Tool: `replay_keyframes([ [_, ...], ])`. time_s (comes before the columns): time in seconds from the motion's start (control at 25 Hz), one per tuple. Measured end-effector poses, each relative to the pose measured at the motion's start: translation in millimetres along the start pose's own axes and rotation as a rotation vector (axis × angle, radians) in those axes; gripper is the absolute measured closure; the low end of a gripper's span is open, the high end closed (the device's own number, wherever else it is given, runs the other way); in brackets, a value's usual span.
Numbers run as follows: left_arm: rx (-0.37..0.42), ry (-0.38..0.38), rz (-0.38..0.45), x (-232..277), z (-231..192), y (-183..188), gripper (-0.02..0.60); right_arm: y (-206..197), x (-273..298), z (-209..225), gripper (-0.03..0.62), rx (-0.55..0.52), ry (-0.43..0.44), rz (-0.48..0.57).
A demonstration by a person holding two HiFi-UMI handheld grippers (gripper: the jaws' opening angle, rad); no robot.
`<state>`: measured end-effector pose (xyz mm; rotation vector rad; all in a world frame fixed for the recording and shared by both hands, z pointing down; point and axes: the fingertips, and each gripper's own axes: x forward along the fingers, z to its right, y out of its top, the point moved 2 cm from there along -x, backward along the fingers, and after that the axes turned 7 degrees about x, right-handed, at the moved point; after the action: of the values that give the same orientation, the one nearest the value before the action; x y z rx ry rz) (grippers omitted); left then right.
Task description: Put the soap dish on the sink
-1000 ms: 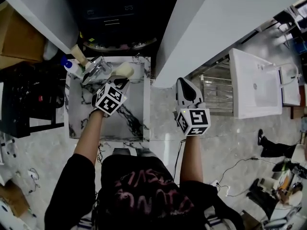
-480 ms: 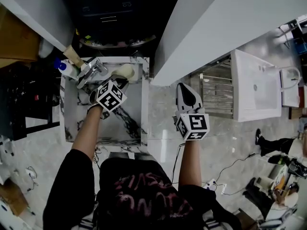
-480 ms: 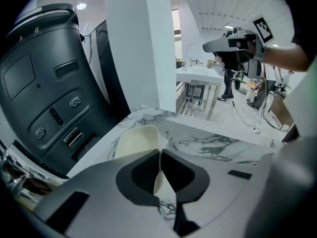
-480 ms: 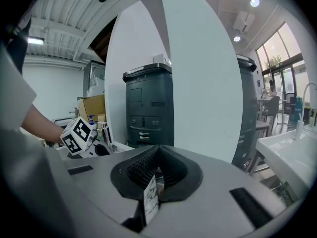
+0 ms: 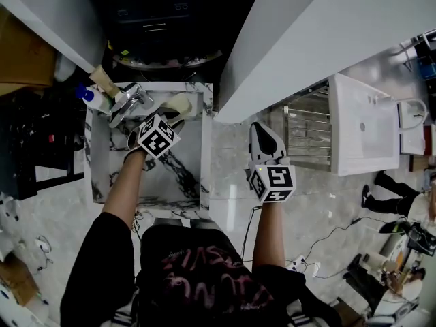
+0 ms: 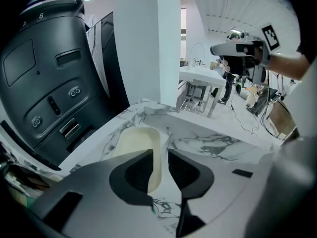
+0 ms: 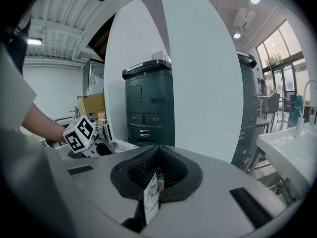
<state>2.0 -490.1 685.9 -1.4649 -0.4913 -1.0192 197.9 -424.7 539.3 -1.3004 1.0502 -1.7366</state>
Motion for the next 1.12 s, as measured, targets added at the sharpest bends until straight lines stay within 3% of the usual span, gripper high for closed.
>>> replay_keyframes([
  [0.32,-0.086,0.04,0.072,-20.3,-1.9,10.5,0.474,1.8,-0.7,-10.0,0.582,-0.02,0.019,-0.001],
  [0.52,-0.1,0.081,0.105,-39.6,2.5,17.8,0.48,7.9,-4.7,-21.2,0.582,-0.019,0.043,0.017],
  [1.12,-0.219,0.29,0.254,-126.8,15.6,35.4,0.545,26.0,-31.3,-56.2,0.582,-0.054,0.108,0.079],
])
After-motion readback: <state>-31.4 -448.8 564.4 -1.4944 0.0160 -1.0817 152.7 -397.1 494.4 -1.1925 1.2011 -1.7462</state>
